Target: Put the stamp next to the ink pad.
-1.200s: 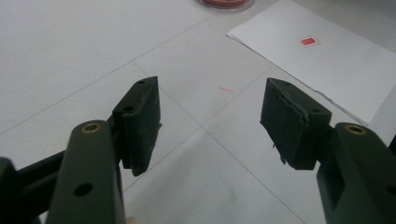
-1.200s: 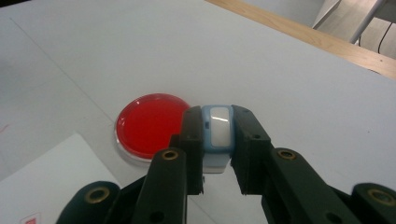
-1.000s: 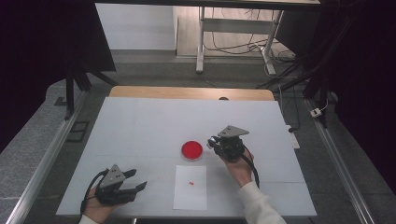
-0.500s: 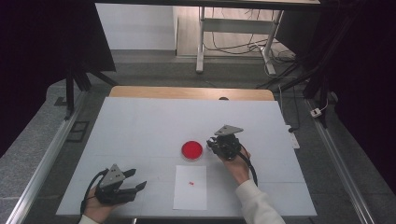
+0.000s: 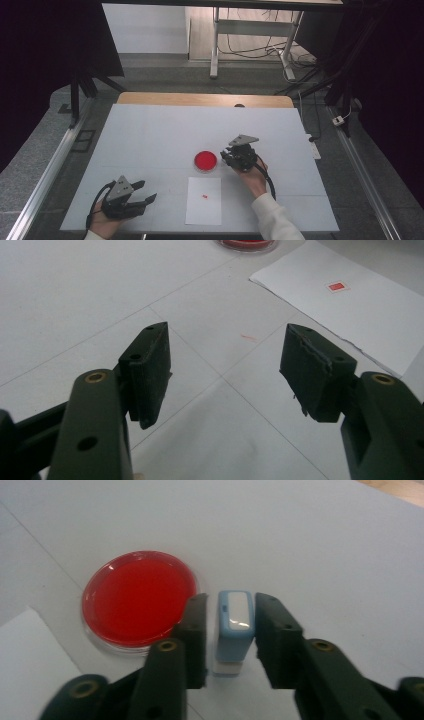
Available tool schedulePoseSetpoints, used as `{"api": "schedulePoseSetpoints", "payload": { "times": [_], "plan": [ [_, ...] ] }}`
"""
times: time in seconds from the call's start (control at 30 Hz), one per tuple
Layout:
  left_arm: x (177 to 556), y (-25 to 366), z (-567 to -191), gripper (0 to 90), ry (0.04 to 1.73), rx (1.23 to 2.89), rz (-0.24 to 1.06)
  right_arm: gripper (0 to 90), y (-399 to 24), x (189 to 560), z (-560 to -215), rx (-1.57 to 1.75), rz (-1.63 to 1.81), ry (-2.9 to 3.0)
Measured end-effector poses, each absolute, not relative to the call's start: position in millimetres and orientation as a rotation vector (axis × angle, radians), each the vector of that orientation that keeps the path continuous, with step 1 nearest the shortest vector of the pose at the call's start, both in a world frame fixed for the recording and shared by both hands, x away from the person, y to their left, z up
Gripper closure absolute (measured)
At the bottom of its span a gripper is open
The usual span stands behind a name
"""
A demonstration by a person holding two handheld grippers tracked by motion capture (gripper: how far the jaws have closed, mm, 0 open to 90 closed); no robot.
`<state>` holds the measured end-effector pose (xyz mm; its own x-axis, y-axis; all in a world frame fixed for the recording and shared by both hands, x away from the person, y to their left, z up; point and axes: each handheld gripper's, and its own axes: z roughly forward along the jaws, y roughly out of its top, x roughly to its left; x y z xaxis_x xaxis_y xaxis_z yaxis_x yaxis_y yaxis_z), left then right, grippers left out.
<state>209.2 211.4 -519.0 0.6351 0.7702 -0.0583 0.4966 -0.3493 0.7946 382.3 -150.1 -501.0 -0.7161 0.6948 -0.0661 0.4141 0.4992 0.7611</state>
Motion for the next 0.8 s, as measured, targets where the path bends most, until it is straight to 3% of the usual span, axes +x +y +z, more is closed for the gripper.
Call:
{"api": "schedulePoseSetpoints", "payload": {
  "times": [0.13,0.27,0.8],
  "plan": [
    [209,212,-519,36.6,0.992,2.021,0.417,49.7,-150,381,-500,0.937,1.079,2.34],
    [211,212,-519,36.6,0.995,2.017,0.421,41.3,-155,379,-498,0.936,1.117,2.326],
    [217,216,-518,36.7,1.019,1.999,0.432,41.2,-176,358,-487,0.832,1.252,2.328]
  ]
}}
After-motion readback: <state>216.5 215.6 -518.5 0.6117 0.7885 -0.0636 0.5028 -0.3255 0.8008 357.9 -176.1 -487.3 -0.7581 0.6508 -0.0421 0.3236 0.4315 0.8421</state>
